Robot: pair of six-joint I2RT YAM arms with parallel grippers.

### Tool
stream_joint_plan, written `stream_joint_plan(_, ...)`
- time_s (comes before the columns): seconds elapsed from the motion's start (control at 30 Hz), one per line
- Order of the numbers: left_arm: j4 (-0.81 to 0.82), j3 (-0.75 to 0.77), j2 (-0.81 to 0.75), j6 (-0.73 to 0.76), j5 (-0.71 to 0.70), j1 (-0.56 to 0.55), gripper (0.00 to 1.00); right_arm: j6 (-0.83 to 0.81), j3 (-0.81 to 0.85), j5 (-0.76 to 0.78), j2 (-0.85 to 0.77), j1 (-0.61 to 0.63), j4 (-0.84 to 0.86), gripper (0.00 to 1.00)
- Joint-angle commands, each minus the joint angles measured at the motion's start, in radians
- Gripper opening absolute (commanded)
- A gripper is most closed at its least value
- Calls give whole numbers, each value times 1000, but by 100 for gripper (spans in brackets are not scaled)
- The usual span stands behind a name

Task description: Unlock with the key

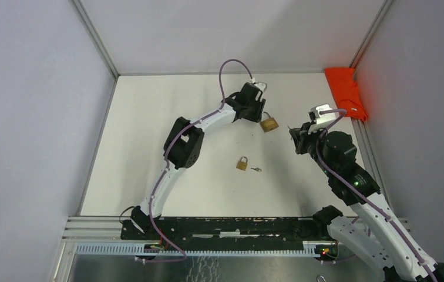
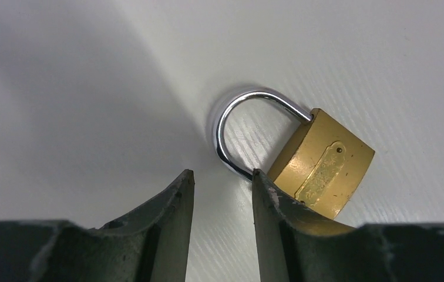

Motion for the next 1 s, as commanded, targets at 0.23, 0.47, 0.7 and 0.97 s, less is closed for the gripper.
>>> stream_joint_plan(0.23,-97,149,25,23,-305,-91,51,11,6,-15,-6,-2,42,0)
stream_joint_plan(0.47,-124,185,87,3,-368,-80,54,9,-2,-18,-10,-2,41,0)
stream_joint_plan(0.7,-139,192,132,2,-389,-68,54,11,-11,-19,-12,-2,45,0)
stream_joint_plan(0.97,-180,-30,4,-26,-427,-66,43,17,-15,-30,-6,-2,58,0)
